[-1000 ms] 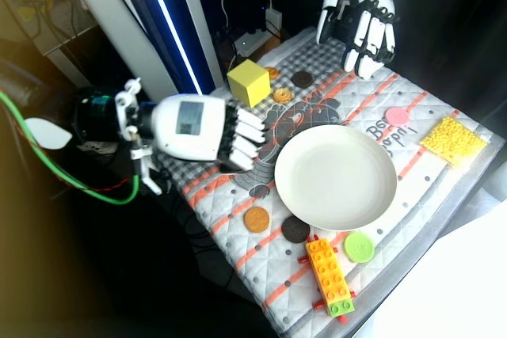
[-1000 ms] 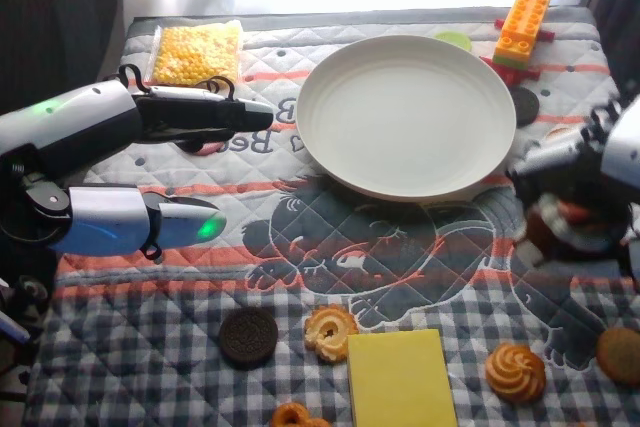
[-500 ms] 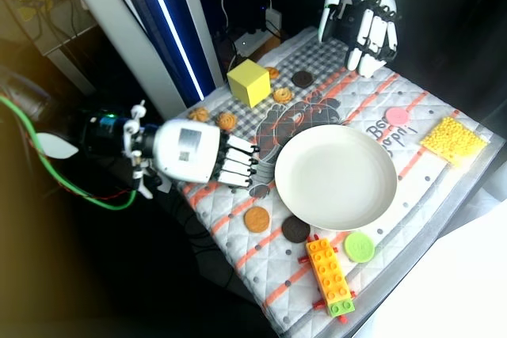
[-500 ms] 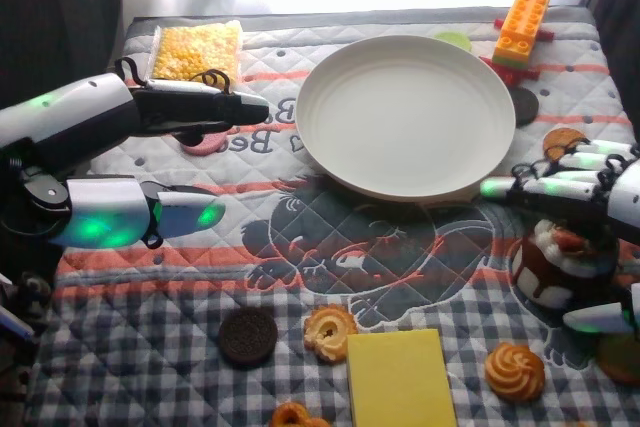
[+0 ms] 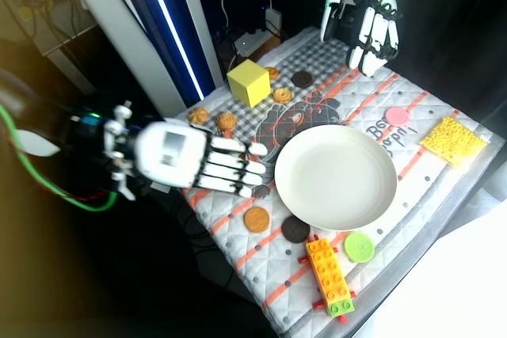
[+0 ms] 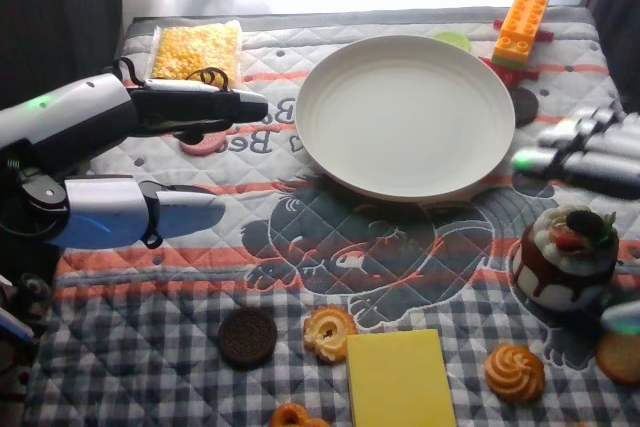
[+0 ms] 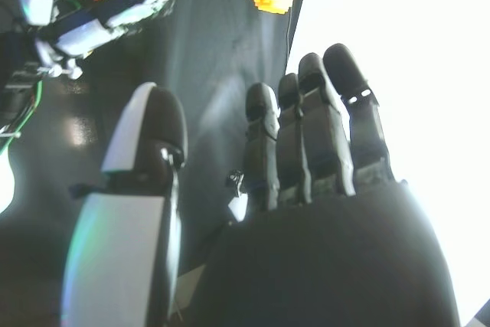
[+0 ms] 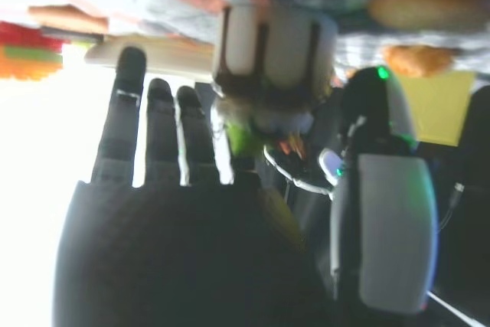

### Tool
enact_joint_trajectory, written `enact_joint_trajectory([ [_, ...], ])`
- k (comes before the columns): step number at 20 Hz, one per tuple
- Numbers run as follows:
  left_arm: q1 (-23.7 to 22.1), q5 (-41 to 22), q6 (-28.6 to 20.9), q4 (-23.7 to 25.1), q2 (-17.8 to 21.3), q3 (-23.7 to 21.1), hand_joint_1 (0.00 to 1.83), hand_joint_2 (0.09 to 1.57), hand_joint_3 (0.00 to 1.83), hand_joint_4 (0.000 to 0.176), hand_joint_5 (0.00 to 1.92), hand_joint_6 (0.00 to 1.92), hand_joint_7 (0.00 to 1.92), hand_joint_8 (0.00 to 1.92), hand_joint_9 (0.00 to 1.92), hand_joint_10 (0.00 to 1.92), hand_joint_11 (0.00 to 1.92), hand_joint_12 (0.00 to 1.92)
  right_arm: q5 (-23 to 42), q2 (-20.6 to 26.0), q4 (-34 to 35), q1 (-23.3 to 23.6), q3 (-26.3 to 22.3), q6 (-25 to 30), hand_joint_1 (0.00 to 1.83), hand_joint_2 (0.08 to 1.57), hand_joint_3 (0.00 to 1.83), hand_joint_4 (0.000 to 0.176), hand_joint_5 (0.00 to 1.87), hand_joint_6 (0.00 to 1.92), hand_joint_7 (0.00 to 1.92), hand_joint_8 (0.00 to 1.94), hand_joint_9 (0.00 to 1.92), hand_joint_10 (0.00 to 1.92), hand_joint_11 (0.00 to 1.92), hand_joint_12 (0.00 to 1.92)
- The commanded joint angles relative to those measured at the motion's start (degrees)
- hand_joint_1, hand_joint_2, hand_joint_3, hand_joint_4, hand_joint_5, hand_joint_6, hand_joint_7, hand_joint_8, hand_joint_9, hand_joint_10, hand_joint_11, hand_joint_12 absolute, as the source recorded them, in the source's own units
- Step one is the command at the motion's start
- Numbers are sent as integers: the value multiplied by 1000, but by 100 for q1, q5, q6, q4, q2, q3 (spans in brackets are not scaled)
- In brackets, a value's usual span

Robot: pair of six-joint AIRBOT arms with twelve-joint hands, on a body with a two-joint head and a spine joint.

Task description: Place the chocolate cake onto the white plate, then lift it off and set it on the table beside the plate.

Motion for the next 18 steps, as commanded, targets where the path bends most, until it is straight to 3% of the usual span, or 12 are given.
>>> enact_joint_trajectory([
  [1, -20, -696, -42, -121, 25, 11, 854, 1216, 0, 15, 387, 1, 312, 3, 367, 8, 0, 1217, 1016, 88, 175, -9, -62, -35, 657, 1021, 3, 90, 0, 0, 0, 0, 0, 0, 0, 0],
  [2, 2, -710, -42, -141, 25, 11, 838, 1206, 0, 18, 390, 2, 310, 1, 365, 7, 0, 1205, 1215, 165, 247, -67, -134, -113, 654, 1005, 0, 101, 0, 0, 0, 0, 0, 0, 0, 0],
  [4, 56, -739, -42, -190, 26, 12, 796, 1196, 0, 33, 373, 4, 310, 2, 360, 4, 0, 1168, 1671, 286, 402, -209, -247, -225, 633, 966, 0, 77, 0, 0, 0, 0, 0, 0, 6, 2],
  [5, 88, -762, -42, -216, 27, 12, 820, 1159, 0, 32, 395, 11, 304, 0, 327, 2, 0, 1096, 1950, 340, 486, -314, -290, -230, 599, 956, 0, 91, 0, 0, 0, 0, 0, 0, 0, 0],
  [6, 106, -797, -42, -229, 29, 12, 806, 1163, 0, 31, 381, 4, 272, 0, 314, 0, 0, 1083, 2188, 397, 581, -421, -337, -259, 551, 978, 0, 52, 0, 0, 0, 0, 0, 0, 23, 11],
  [12, 122, -1078, -42, -303, 34, -5, 793, 1218, 11, 37, 264, 0, 185, 0, 221, 0, 0, 1112, 4229, 782, 1926, -1943, -787, -784, 651, 1067, 24, 74, 0, 0, 0, 0, 2, 0, 11, 32],
  [13, 119, -1203, -42, -415, 31, 25, 697, 1266, 5, 44, 175, 11, 149, 6, 126, 17, 0, 466, 5116, 789, 2578, -2728, -868, -781, 668, 1091, 13, 72, 0, 0, 0, 0, 0, 0, 3, 3],
  [14, 119, -1227, -42, -439, 28, 32, 697, 1266, 5, 44, 175, 11, 149, 6, 126, 17, 0, 466, 5262, 790, 2666, -2880, -882, -777, 668, 1091, 13, 72, 0, 0, 0, 0, 0, 0, 3, 3],
  [15, 119, -1315, -42, -484, 12, 45, 676, 1260, 0, 61, 146, 4, 145, 8, 68, 26, 13, 25, 5289, 830, 2932, -3110, -933, -773, 713, 1104, 15, 67, 0, 0, 0, 0, 0, 0, 0, 0],
  [16, 109, -1431, -42, -518, -17, 65, 756, 1237, 0, 70, 118, 2, 77, 5, 50, 16, 47, 27, 5288, 834, 2948, -3117, -941, -773, 708, 1102, 12, 71, 0, 0, 0, 0, 0, 0, 31, 15],
  [17, 111, -1567, -42, -565, -44, 80, 705, 1238, 0, 123, 25, 0, 15, 0, 9, 2, 20, 16, 5288, 818, 2941, -3111, -940, -773, 688, 1098, 9, 78, 0, 0, 0, 0, 0, 0, 35, 20],
  [18, 110, -1642, -42, -595, -55, 88, 708, 1233, 0, 142, 4, 0, 2, 0, 1, 0, 20, 18, 5288, 818, 2945, -3103, -939, -773, 684, 1082, 1, 71, 0, 0, 0, 0, 0, 0, 30, 22],
])
